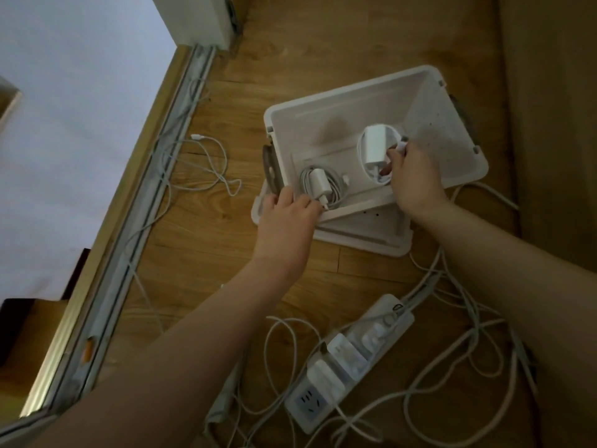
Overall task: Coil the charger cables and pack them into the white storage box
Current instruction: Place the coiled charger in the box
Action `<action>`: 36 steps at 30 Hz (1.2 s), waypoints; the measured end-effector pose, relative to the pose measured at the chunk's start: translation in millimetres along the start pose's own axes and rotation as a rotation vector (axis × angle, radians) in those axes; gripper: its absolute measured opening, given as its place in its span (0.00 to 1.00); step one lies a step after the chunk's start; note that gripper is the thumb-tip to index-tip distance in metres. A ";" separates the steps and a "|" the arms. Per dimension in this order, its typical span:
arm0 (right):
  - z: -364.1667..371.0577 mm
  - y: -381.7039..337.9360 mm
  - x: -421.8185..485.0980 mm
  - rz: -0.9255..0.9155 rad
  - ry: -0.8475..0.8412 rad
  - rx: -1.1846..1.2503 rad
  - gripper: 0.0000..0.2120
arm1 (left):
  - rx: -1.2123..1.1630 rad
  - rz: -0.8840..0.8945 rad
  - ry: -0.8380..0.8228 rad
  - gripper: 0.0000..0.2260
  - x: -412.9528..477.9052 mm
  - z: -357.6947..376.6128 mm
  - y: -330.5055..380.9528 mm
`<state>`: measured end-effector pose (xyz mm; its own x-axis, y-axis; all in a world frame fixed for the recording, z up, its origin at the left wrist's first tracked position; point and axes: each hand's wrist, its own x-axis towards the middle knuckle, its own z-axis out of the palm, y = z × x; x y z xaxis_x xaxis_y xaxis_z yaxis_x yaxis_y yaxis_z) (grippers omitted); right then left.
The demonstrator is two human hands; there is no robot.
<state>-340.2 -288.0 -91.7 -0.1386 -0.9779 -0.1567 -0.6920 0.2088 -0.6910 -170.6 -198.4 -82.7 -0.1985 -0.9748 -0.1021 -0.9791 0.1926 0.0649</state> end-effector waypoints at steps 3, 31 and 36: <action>12.5 -4.9 6.8 0.054 -0.158 -0.047 0.14 | 0.014 -0.008 0.006 0.15 -12.1 1.4 -15.0; 48.1 -15.6 -25.6 0.059 -0.330 -0.518 0.17 | -0.040 -0.051 0.005 0.16 -39.7 6.6 -41.8; 50.1 -30.5 -40.8 -0.011 -0.375 -0.443 0.19 | -0.034 -0.050 -0.003 0.16 -39.8 7.7 -42.0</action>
<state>-278.0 -253.8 -99.6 0.0752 -0.8919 -0.4459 -0.9335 0.0942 -0.3460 -122.0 -166.8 -89.0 -0.1491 -0.9827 -0.1095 -0.9859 0.1392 0.0933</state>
